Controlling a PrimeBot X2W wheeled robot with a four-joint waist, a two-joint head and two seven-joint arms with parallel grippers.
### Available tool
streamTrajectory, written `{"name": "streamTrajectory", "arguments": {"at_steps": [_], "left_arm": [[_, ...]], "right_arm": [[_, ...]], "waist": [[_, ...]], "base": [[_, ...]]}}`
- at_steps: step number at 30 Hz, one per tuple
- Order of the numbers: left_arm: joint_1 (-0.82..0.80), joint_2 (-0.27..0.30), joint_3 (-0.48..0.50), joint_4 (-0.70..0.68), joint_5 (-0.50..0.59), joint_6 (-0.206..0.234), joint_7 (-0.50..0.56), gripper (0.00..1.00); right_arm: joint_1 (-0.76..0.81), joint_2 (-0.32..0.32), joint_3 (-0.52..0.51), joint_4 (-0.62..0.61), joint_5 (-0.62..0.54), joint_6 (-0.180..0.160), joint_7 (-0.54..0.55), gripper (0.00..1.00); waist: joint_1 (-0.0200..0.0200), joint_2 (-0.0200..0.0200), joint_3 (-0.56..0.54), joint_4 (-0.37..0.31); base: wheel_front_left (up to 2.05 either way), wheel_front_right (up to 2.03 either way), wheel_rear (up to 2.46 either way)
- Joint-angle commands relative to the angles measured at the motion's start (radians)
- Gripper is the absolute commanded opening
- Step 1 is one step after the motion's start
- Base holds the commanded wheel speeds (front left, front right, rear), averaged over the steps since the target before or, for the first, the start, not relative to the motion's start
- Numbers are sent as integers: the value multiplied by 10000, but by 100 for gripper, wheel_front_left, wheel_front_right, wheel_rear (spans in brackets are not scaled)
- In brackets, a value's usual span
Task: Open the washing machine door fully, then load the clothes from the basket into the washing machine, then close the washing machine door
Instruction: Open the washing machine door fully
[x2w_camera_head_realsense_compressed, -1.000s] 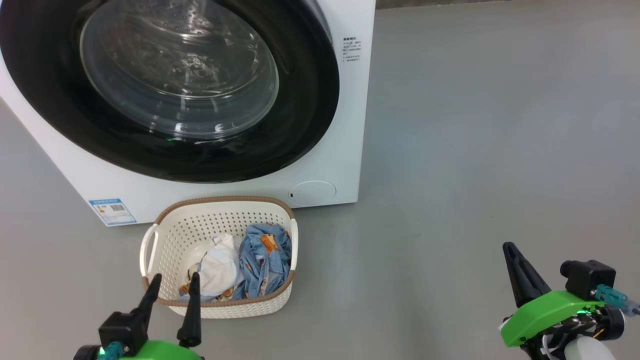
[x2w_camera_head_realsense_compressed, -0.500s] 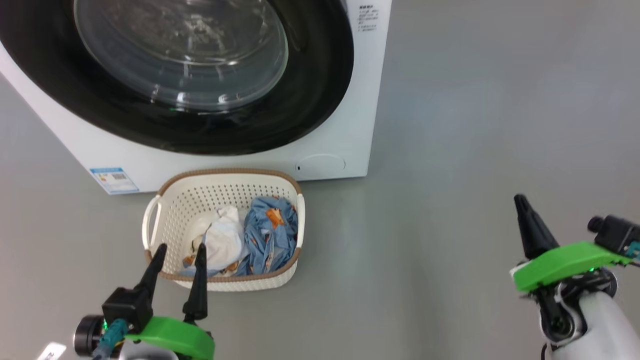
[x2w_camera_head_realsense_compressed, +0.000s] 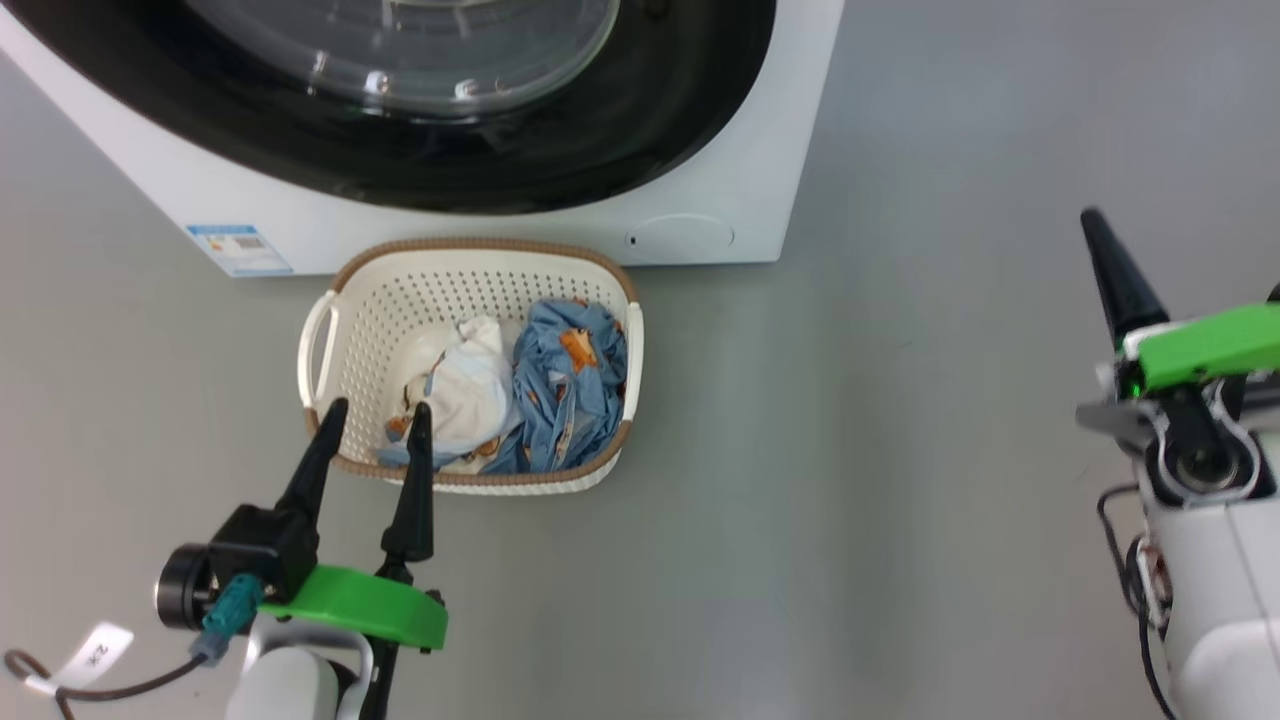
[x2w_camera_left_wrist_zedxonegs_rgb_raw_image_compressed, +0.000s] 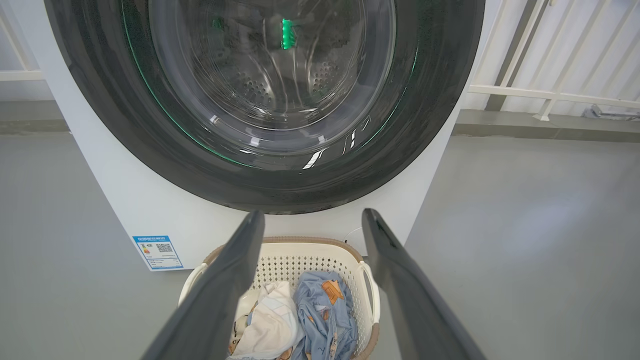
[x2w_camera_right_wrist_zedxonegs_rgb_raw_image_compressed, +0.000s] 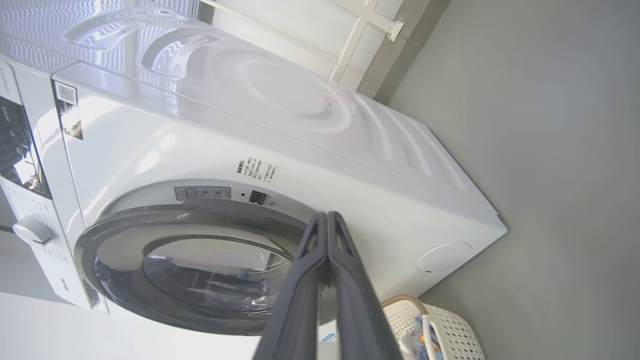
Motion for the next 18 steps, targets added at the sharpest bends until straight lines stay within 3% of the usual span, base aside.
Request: {"name": "streamTrajectory", "arguments": {"at_steps": [1, 10, 18], "left_arm": [[-356, 184, 244, -354, -69, 137, -122, 100], [-723, 184, 52, -710, -156, 253, -122, 100], [-1107, 183, -151, -983, -301, 387, -122, 100]], "right_arm": [[-518, -13, 16, -89, 432, 16, 266, 0], [-2883, 97, -708, 1249, 2670, 16, 2191, 0], [-5011, 56, -589, 2287, 3322, 16, 3392, 0]], "waist": [[-1, 0, 442, 263], [-1, 0, 1224, 567], [-1, 0, 1933, 838]], "base": [[0, 0, 0], [0, 0, 0], [0, 0, 0]]}}
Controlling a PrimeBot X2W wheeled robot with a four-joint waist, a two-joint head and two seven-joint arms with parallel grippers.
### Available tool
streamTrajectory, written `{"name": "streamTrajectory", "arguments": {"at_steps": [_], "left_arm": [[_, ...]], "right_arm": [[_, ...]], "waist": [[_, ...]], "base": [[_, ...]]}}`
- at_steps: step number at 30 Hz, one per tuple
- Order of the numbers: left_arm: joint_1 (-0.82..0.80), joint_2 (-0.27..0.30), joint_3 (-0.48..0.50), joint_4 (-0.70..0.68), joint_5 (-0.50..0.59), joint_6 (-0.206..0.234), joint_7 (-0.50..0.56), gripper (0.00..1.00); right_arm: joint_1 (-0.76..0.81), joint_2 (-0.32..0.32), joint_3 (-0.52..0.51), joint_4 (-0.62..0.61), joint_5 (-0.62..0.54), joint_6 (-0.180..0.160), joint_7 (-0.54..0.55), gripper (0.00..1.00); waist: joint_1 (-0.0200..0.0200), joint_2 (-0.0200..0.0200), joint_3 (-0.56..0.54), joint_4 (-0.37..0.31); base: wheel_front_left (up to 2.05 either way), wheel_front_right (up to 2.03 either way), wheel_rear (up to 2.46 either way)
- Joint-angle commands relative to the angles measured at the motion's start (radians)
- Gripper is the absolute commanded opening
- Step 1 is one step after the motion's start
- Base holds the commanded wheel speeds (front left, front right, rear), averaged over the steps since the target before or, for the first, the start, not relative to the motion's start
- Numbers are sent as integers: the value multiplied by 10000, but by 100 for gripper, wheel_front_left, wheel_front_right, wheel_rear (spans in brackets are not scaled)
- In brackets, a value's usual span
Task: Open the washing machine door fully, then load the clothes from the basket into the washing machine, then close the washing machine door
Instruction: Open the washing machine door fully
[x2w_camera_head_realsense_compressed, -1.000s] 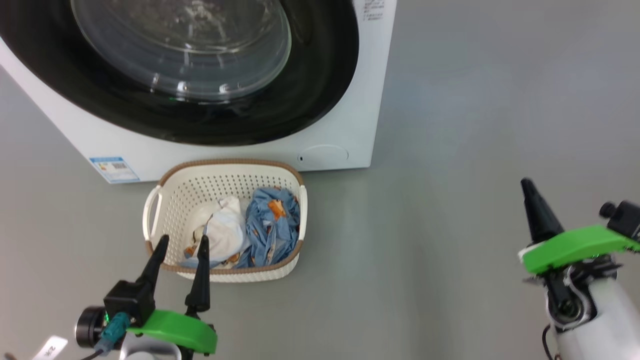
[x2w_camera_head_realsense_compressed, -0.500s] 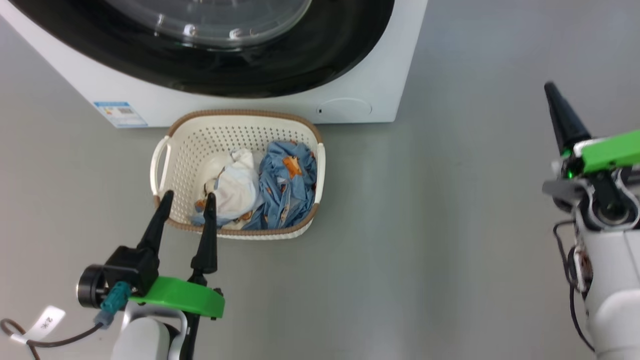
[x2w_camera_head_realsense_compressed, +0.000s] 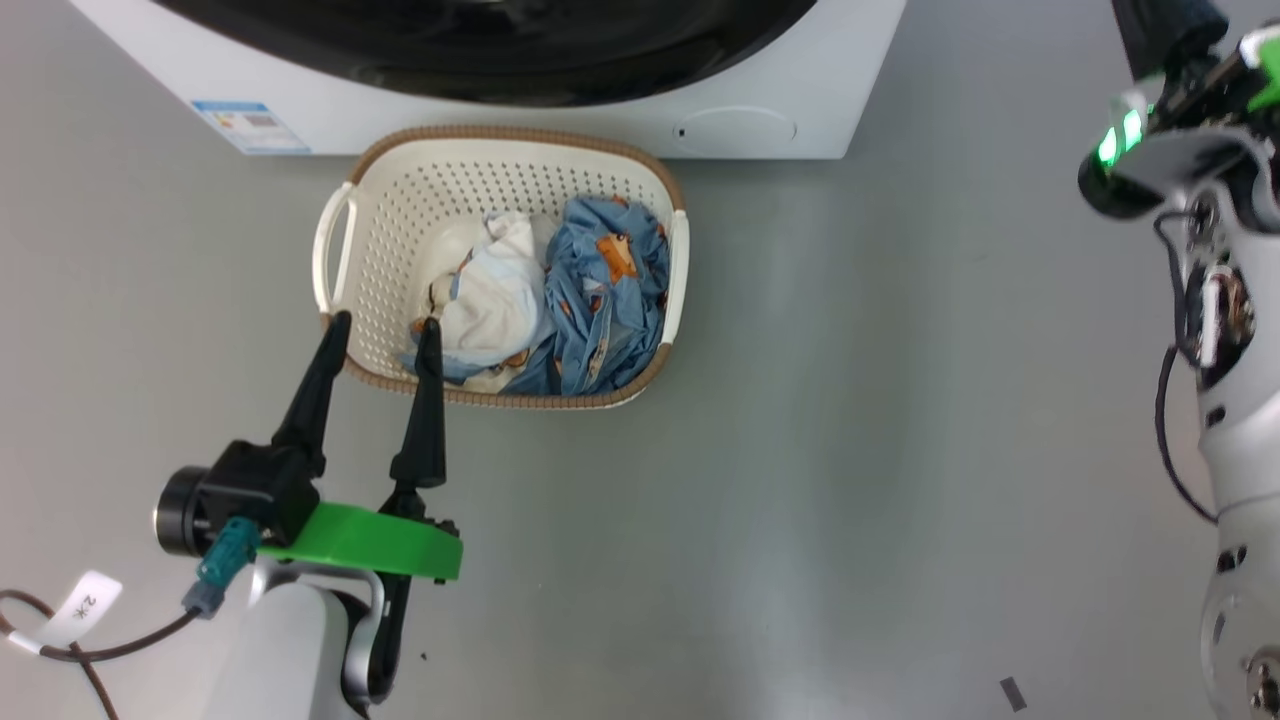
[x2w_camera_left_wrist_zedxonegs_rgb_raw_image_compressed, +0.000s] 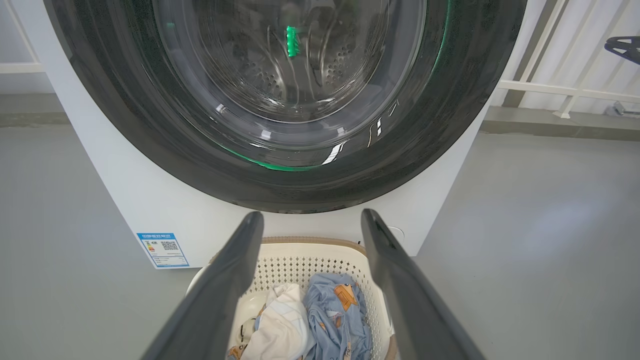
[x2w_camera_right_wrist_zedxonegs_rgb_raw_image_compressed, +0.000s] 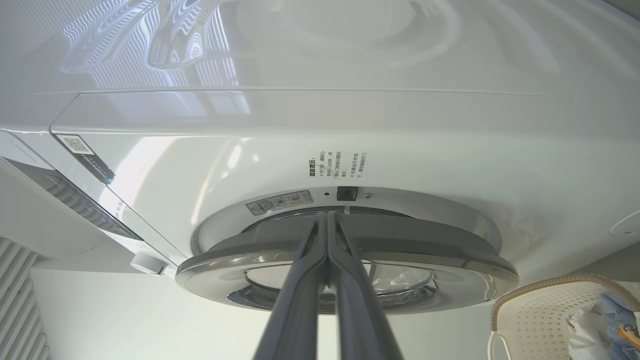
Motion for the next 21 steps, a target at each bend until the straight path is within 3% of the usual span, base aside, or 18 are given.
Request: {"name": "streamTrajectory", "arguments": {"at_steps": [1, 21], "left_arm": [[-270, 197, 223, -328, -79, 105, -93, 100], [-830, 197, -328, -645, -449, 330, -93, 100]], "right_arm": [[-520, 43, 239, -60, 65, 17, 168, 0], [-4155, 74, 1027, 2451, -140, 17, 1281, 0]], "waist": [[-1, 0, 383, 229], [-1, 0, 1439, 918]], "base": [[0, 0, 0], [0, 0, 0]]}}
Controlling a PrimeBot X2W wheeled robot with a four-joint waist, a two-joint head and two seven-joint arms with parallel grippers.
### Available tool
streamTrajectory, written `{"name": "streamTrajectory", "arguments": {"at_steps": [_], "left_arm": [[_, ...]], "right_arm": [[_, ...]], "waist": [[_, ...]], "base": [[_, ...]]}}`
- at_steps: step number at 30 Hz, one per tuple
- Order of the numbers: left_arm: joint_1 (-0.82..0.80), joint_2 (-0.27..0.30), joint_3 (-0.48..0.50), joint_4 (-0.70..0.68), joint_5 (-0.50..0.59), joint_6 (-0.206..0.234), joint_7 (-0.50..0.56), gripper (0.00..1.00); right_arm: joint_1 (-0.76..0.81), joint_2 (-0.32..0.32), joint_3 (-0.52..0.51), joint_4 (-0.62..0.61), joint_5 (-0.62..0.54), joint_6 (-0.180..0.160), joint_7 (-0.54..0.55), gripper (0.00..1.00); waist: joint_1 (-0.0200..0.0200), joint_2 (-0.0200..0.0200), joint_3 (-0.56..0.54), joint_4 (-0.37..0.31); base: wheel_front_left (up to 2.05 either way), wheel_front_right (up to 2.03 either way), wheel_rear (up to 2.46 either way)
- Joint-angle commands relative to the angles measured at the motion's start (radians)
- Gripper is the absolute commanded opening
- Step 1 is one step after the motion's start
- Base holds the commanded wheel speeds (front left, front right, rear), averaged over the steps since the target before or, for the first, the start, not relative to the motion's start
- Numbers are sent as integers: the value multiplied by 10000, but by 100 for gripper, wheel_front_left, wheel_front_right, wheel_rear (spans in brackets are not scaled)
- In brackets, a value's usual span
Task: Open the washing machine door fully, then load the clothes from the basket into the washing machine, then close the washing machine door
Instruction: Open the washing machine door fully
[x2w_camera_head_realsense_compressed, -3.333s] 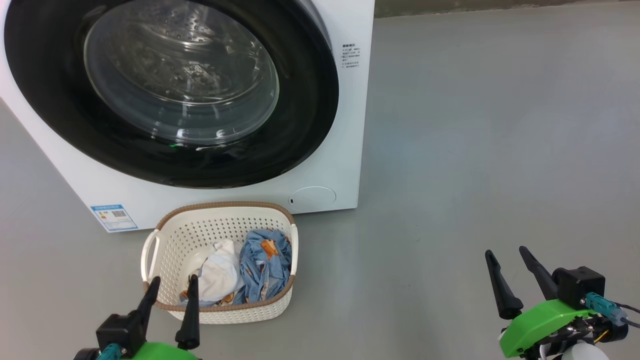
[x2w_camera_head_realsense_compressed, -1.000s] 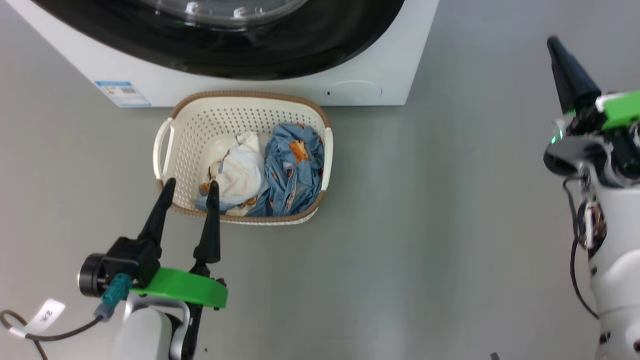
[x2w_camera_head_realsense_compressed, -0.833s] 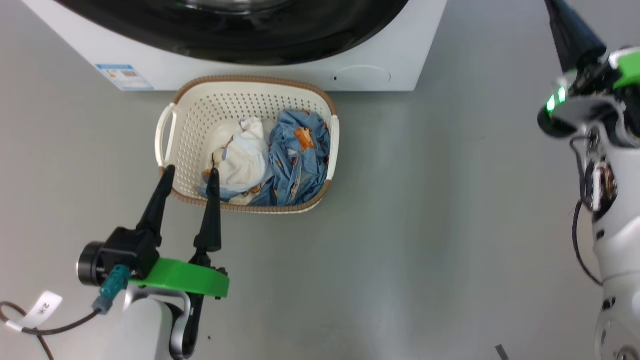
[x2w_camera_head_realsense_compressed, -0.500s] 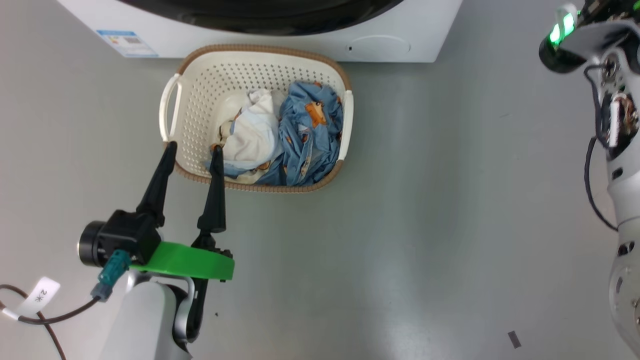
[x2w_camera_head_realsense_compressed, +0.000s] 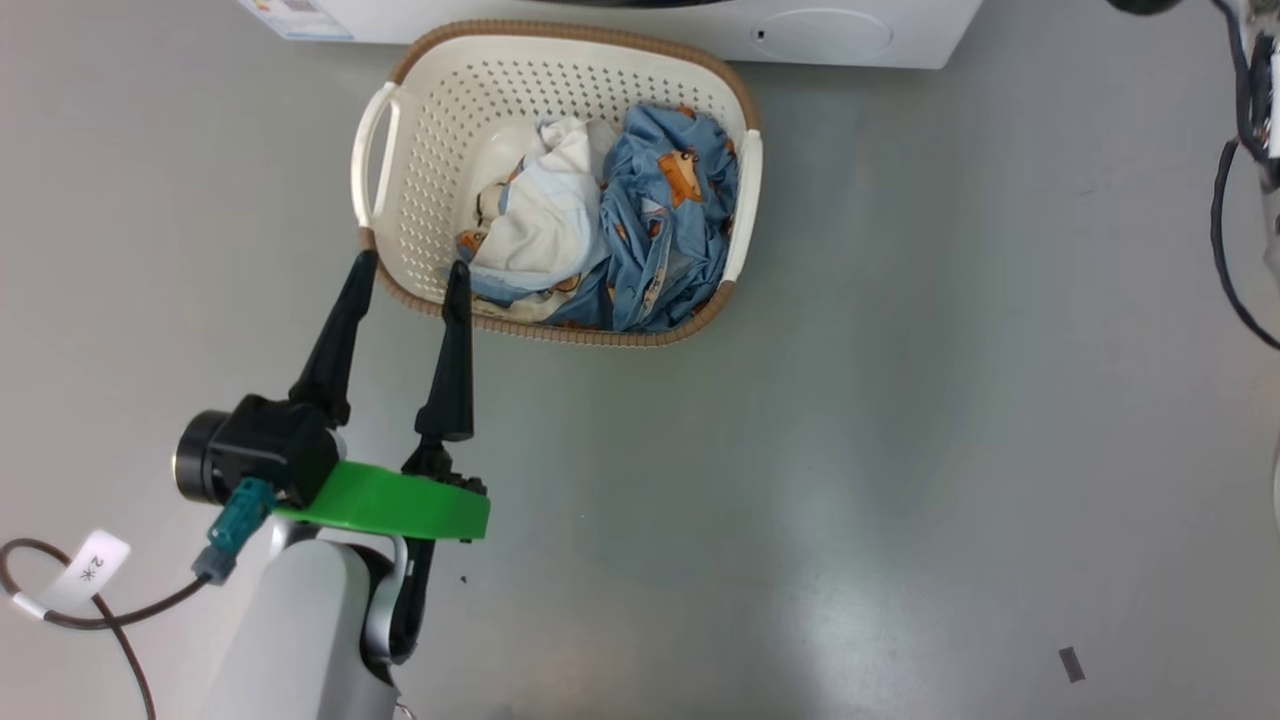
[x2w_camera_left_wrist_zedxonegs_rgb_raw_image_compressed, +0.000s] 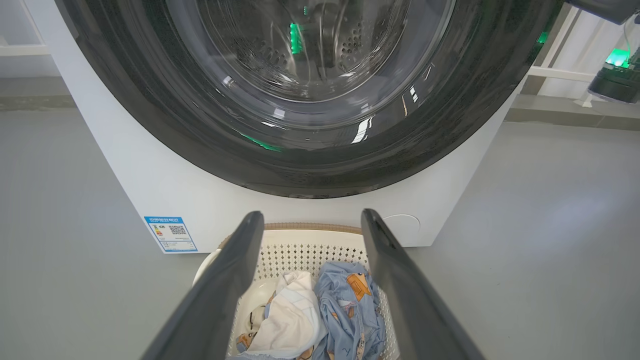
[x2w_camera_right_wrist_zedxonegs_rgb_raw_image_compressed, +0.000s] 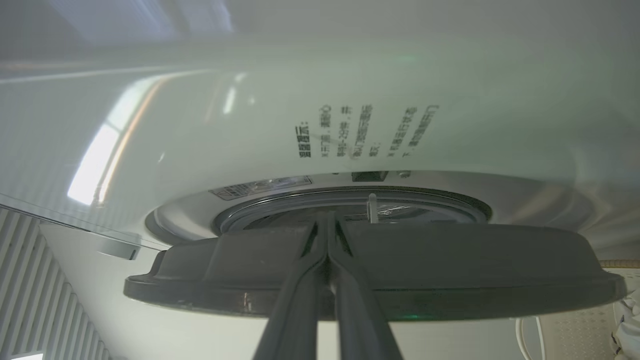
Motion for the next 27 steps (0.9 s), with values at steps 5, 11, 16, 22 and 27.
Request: {"name": "streamTrajectory", "arguments": {"at_steps": [5, 11, 16, 22, 27], "left_arm": [[-243, 206, 87, -333, -201, 180, -93, 100], [-315, 206, -44, -345, -299, 268, -94, 100], [-344, 206, -74, -363, -300, 315, -94, 100], [-389, 206, -68, -361, -291, 326, -94, 100], [-387, 206, -35, -348, -282, 339, -94, 100]], "right_arm": [[-1019, 249, 221, 338, -224, 17, 121, 0], [-1576, 185, 346, 803, -381, 17, 178, 0], [-1810, 188, 429, 1018, -464, 17, 291, 0], [-1882, 161, 554, 1147, -579, 17, 510, 0], [-1799, 157, 575, 1144, -567, 17, 742, 0]], "waist": [[-1, -1, 286, 280], [-1, -1, 391, 384], [-1, -1, 434, 381], [-1, -1, 454, 374], [-1, -1, 435, 341]], "base": [[0, 0, 0], [0, 0, 0], [0, 0, 0], [0, 0, 0], [0, 0, 0]]}}
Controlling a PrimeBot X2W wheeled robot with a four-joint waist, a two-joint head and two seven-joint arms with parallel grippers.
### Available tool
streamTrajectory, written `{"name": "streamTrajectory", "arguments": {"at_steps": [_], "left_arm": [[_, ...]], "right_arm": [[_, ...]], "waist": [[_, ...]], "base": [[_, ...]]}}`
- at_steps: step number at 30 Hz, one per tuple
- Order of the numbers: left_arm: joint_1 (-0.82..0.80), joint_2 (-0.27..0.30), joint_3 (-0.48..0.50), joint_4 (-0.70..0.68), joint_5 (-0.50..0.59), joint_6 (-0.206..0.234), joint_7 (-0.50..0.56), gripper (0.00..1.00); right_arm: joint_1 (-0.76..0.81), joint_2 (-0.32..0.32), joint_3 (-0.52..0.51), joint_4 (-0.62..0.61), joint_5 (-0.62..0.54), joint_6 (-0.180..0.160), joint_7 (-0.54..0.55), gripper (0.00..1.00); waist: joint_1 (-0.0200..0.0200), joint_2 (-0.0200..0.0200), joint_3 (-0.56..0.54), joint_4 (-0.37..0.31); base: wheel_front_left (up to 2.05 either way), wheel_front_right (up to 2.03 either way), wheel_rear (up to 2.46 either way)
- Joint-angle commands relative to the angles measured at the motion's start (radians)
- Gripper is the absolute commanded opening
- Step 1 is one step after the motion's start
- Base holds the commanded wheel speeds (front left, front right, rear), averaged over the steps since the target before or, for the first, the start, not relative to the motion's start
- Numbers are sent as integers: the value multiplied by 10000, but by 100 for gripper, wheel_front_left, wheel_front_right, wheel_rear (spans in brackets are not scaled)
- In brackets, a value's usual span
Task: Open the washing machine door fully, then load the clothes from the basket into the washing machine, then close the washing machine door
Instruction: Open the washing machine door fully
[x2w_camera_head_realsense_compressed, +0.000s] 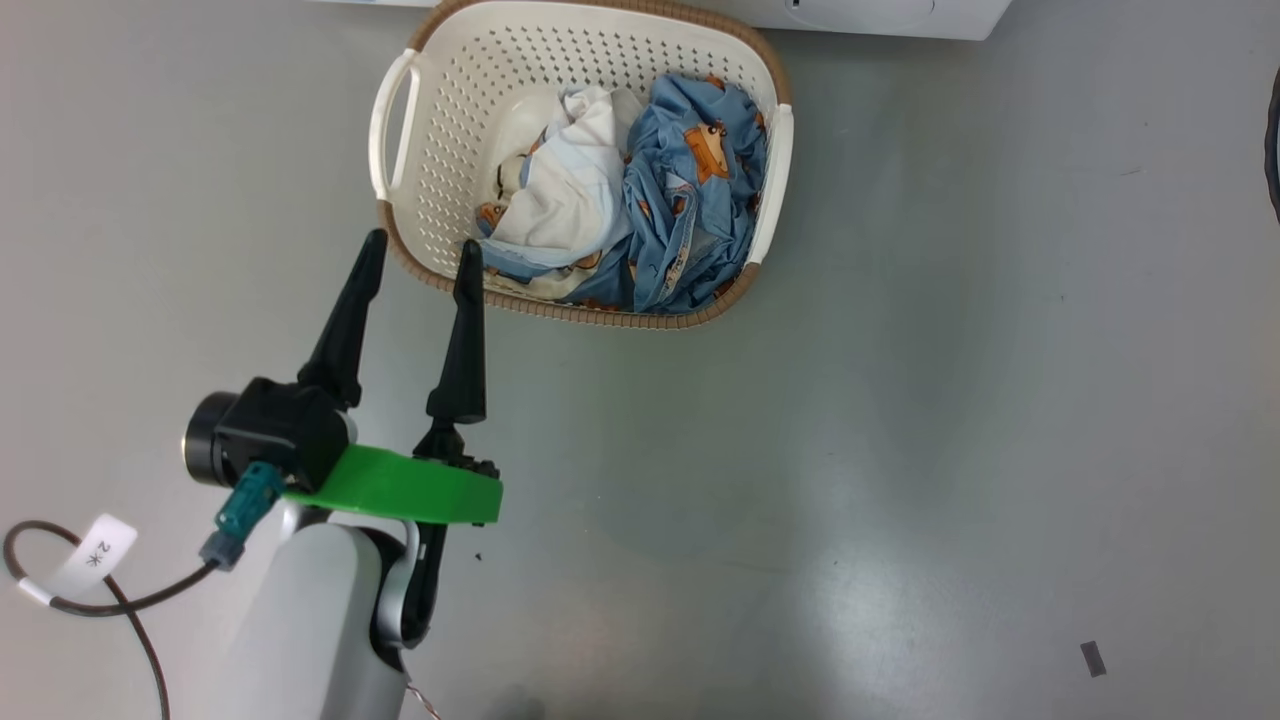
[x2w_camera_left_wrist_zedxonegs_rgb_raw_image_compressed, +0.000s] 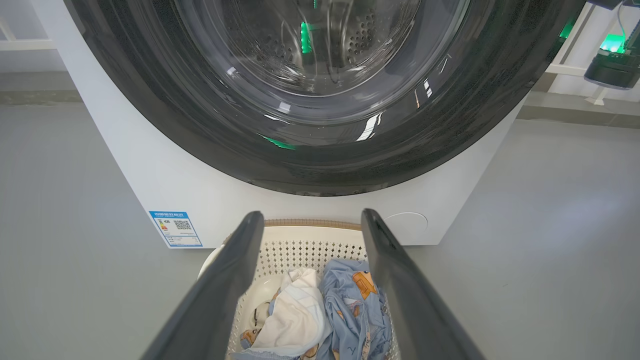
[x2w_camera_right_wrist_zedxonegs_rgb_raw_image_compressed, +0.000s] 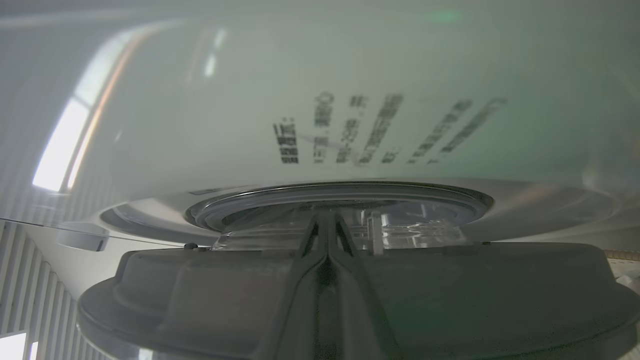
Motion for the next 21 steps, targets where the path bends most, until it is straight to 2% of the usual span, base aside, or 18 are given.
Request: {"name": "streamTrajectory", "arguments": {"at_steps": [1, 21], "left_arm": [[-103, 218, 302, -251, -8, 77, -94, 100], [65, 218, 449, -77, 122, 48, -94, 100]], "right_arm": [[-156, 303, 37, -248, -54, 17, 200, 0], [1662, 551, -29, -1322, 344, 17, 1648, 0]], "waist": [[0, 0, -11, -16], [0, 0, -482, -284]], "base": [[0, 0, 0], [0, 0, 0]]}}
